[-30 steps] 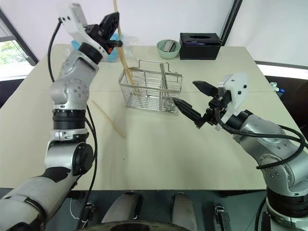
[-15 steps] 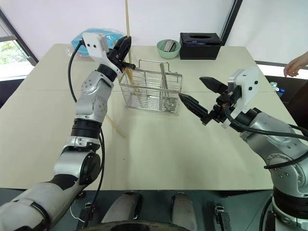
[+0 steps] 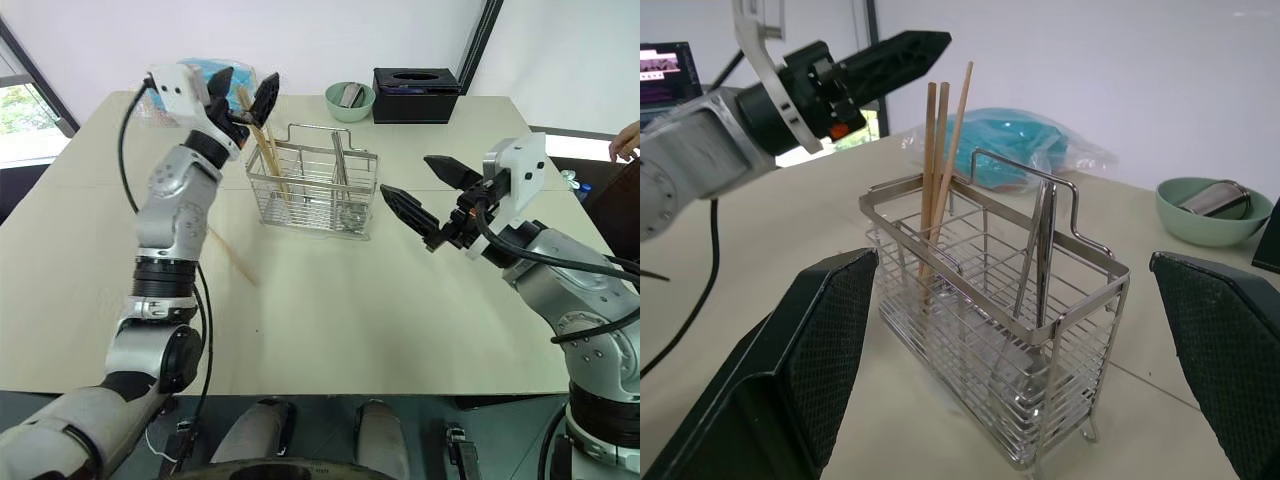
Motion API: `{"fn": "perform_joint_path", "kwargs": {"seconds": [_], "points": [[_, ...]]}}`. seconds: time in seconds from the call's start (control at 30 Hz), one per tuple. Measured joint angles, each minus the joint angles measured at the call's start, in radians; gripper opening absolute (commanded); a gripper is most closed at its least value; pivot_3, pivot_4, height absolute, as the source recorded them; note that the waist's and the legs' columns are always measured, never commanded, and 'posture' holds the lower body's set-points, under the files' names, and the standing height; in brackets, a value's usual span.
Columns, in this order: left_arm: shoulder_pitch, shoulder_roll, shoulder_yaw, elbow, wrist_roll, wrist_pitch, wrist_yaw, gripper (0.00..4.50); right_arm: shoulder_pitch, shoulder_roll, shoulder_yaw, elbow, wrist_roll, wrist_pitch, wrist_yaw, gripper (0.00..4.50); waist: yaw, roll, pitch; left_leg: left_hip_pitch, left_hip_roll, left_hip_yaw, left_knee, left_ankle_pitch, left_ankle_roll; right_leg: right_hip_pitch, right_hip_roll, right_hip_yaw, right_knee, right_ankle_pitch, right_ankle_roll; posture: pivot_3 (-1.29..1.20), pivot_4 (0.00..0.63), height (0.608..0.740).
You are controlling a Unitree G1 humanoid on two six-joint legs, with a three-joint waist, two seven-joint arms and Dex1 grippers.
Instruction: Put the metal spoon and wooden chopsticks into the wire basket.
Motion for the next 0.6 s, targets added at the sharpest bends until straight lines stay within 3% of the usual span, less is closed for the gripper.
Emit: {"fn": "perform_joint_path", "kwargs": {"seconds": [0.23,0.4,0.6], "points": [[-0.069,0.136,0.180,-0.221,-0.087,0.478,0.274,4.45,-0.024,0.017,0.039,0.034,-0.038,-0.027,0.041,4.50,-0.007,0.002,0.000,0.002,0.000,-0.001,-0.001,0.000,0.000,0.002,0.001,0.000,0.000,0.000,0.001,0.00,0.150,0.654],[-0.027,0.103,0.323,-0.168,-0.029,0.890,0.549,4.45,-0.026,0.037,0.062,0.050,-0.066,-0.053,0.073,4.50,-0.007,0.001,0.001,0.002,-0.001,-0.001,0.000,0.000,0.000,0.001,0.002,0.000,0.001,-0.001,0.001,0.00,0.150,0.654],[-0.038,0.027,0.422,-0.079,0.009,1.078,0.655,4.45,-0.026,0.053,0.091,0.051,-0.079,-0.060,0.094,4.50,0.002,-0.001,0.001,0.001,-0.001,-0.001,0.000,0.000,-0.001,0.000,0.001,0.000,0.001,0.000,0.001,0.00,0.150,0.654]]}}
